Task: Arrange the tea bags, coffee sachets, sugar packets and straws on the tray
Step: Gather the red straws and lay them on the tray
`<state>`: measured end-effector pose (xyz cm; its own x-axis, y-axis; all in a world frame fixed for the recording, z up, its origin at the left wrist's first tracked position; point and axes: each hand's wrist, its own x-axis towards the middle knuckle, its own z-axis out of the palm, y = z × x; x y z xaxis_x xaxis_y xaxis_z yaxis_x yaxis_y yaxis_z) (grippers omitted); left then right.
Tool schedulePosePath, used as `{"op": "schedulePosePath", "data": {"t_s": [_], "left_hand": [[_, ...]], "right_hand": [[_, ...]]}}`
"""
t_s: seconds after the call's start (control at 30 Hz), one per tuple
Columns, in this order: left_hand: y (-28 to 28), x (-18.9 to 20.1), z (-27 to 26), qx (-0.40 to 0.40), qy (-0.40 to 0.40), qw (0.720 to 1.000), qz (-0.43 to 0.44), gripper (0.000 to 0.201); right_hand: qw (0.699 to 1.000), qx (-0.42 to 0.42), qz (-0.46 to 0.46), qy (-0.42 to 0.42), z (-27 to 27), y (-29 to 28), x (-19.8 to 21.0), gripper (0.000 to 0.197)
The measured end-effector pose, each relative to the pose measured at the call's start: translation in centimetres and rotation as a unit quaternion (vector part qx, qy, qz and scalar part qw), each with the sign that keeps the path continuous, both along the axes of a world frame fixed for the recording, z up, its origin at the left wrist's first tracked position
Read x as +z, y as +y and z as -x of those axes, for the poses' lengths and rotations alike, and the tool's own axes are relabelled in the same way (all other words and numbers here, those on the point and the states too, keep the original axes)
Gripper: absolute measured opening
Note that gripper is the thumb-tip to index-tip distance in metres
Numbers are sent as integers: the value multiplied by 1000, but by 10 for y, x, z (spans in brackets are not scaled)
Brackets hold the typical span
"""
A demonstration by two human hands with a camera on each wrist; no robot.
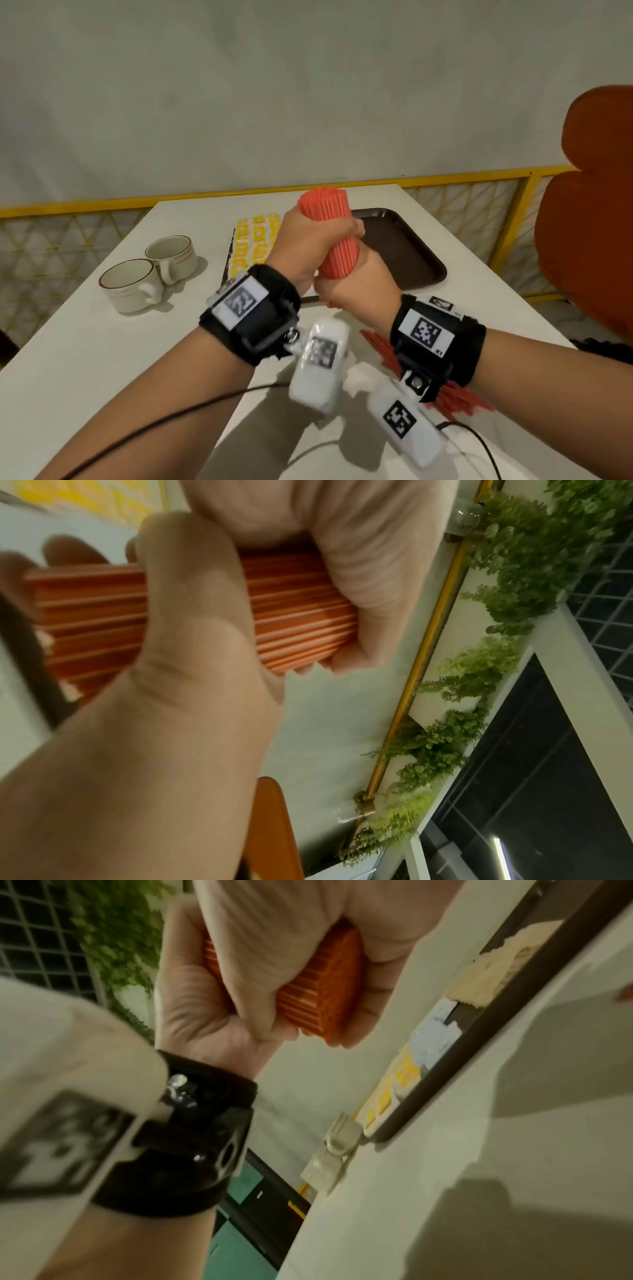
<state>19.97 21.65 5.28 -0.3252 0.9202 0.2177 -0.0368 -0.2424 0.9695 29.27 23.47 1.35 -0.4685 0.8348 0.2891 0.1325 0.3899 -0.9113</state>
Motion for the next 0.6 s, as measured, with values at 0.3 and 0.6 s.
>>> {"op": "schedulePosePath", "data": {"t_s": [0.3, 0.6], "left_hand": [[135, -19, -17, -127, 9, 973, 190, 30], [224, -54, -11, -62, -33, 960, 272, 41]], "right_hand": [[960, 0, 266, -88, -30, 138, 14, 14], [925, -31, 271, -264, -21, 255, -23, 75]]}}
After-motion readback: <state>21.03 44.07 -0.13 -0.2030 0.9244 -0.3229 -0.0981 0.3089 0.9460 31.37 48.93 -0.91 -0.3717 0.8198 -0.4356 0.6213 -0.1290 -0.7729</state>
